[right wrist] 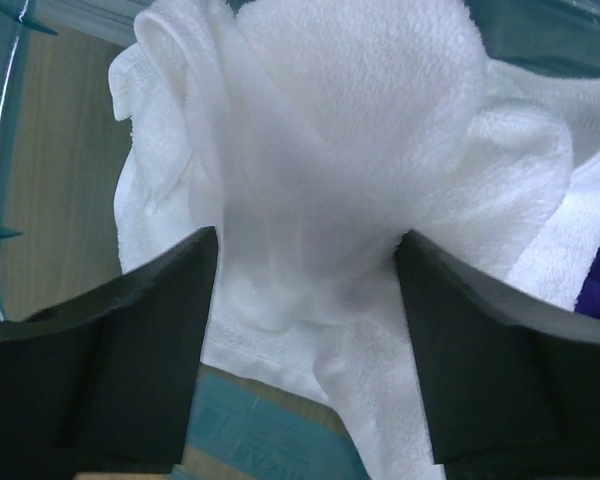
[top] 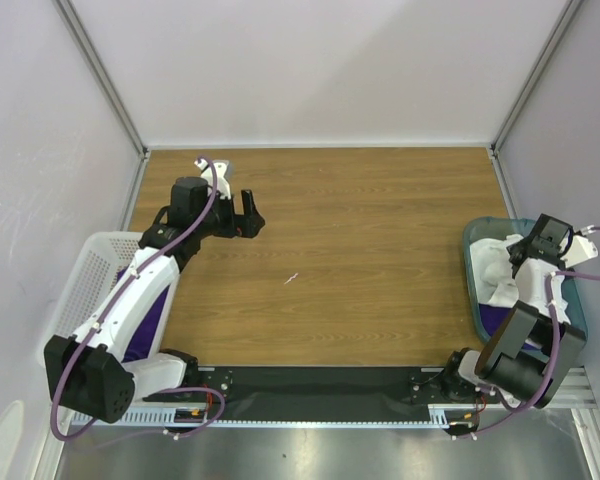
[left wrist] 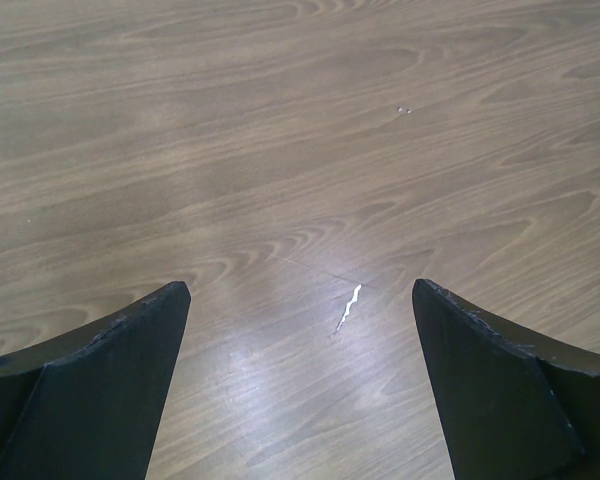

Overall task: Fold and stack the towels
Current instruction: Grab crumpled towel

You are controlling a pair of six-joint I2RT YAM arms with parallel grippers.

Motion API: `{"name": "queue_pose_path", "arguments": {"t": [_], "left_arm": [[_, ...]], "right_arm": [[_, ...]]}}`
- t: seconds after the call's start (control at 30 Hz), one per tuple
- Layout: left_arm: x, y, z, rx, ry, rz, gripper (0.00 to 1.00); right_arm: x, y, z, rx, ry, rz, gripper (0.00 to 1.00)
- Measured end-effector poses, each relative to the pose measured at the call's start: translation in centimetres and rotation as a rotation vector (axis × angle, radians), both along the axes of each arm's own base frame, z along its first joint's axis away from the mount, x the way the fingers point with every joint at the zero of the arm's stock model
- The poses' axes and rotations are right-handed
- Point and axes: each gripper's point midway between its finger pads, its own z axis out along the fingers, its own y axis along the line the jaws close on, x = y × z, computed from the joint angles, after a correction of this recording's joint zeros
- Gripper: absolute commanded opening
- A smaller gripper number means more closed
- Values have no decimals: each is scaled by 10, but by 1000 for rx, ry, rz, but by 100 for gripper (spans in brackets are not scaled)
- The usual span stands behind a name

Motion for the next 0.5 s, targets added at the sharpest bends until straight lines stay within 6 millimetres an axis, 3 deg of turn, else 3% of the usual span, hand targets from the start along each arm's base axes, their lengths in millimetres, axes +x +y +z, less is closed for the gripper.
{"name": "queue_pose_path", "arguments": {"t": [0.03, 0.13, 0.17, 0.37, 0.43, 0.5], "left_arm": [[0, 0, -2, 3, 6, 0, 100], [-1, 2, -5, 12, 15, 6, 100], [-1, 3, -5, 15, 16, 8, 100], [0, 5, -6, 28, 13, 16, 100], [0, 5, -6, 33, 10, 12, 100], [0, 5, -6, 33, 11, 12, 100]], "right_arm": [[1, -1, -1, -2, -1, -1, 63], [2, -6, -3, -22, 17, 5, 5], [2, -8, -4, -28, 20, 1, 0], [0, -11, 0, -45, 54, -4, 0], [6, -10, 15, -65, 38, 14, 0], [15, -3, 42, -111, -4, 49, 0]]}}
